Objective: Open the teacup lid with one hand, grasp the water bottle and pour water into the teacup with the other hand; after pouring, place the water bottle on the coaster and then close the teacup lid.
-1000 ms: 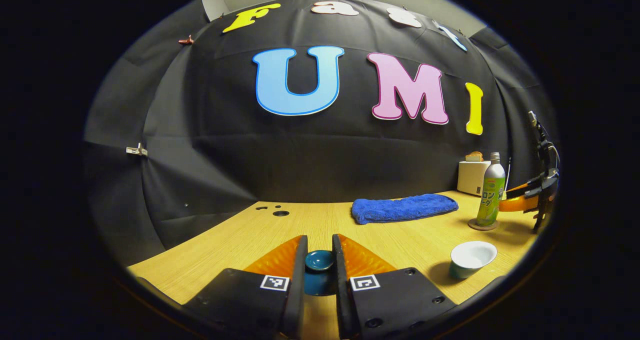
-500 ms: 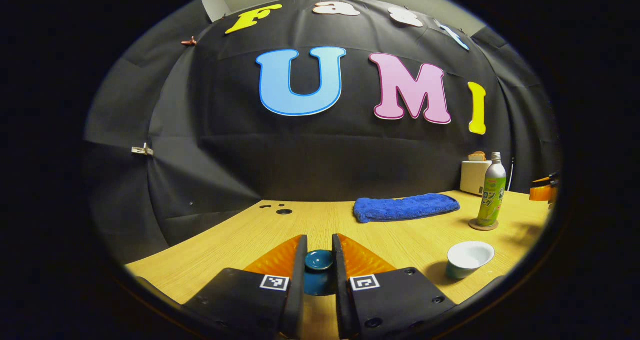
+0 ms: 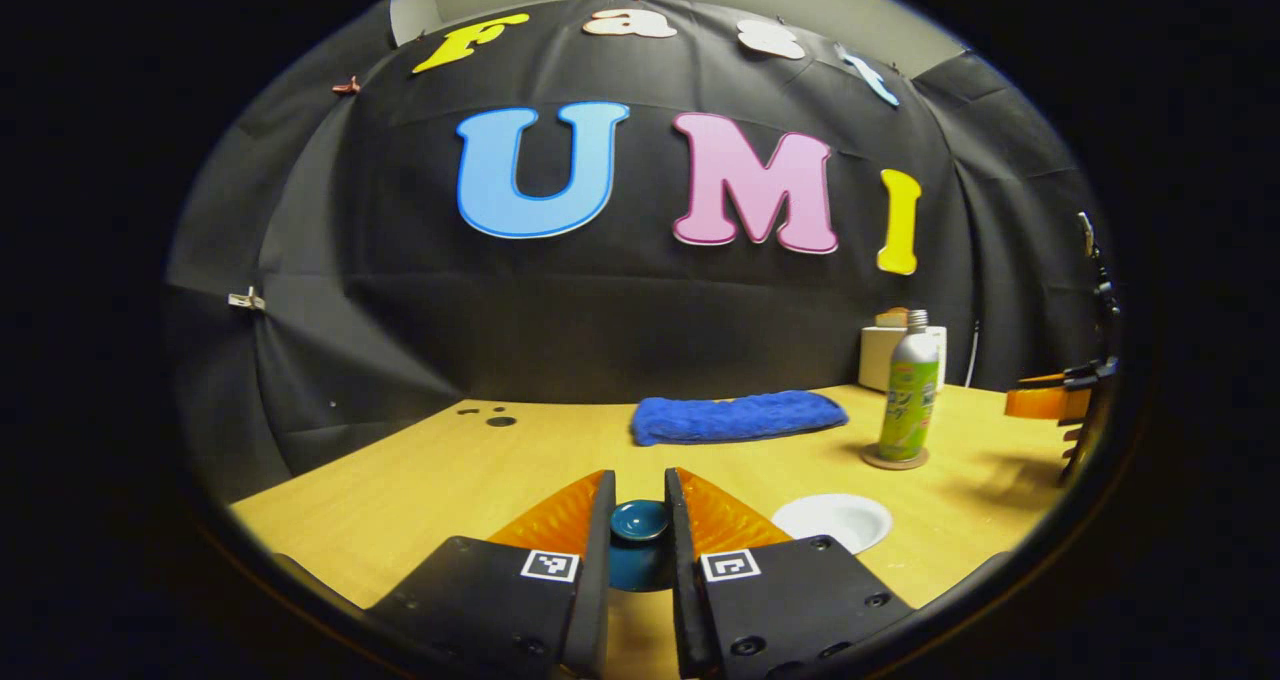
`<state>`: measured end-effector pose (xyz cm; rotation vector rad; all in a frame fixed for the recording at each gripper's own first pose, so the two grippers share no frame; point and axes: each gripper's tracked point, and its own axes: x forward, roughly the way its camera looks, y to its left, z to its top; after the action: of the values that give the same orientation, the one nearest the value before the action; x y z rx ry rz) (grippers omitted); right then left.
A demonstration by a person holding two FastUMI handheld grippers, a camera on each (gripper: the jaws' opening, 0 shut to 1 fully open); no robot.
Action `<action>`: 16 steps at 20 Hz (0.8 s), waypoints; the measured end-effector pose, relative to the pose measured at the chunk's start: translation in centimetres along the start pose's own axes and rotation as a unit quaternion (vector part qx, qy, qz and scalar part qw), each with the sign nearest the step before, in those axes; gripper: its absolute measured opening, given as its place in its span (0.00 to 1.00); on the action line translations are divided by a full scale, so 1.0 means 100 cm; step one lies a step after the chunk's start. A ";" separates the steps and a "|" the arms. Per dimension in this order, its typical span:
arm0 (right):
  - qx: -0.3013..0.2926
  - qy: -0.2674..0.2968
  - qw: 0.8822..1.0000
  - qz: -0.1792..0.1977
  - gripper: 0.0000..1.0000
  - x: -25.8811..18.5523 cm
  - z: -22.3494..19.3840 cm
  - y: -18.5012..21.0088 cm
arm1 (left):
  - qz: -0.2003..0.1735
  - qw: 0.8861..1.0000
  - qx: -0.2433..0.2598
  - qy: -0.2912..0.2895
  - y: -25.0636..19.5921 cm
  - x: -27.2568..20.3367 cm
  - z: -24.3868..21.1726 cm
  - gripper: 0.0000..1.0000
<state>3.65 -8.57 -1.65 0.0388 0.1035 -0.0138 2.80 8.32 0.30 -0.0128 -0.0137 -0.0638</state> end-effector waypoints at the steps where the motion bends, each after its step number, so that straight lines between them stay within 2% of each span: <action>1: -0.001 0.000 1.000 -0.002 0.98 0.001 -0.002 -0.002 | -0.014 1.000 -0.001 -0.002 -0.014 -0.001 0.003 0.30; 7: 0.009 -0.008 1.000 0.002 0.98 0.003 0.000 -0.002 | -0.075 0.997 0.015 0.006 -0.081 0.005 0.015 0.31; 12: -0.016 -0.053 0.998 -0.019 0.99 -0.001 0.012 -0.007 | -0.077 0.996 0.027 0.037 -0.098 0.018 -0.004 0.31; 16: -0.022 -0.049 0.998 -0.015 0.99 0.001 0.011 -0.002 | -0.079 0.996 0.012 0.046 -0.102 0.023 -0.011 0.30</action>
<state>3.88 -8.77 -0.53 -0.0072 0.0060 -0.0431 4.48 -2.01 -0.64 0.0149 0.0761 -0.2232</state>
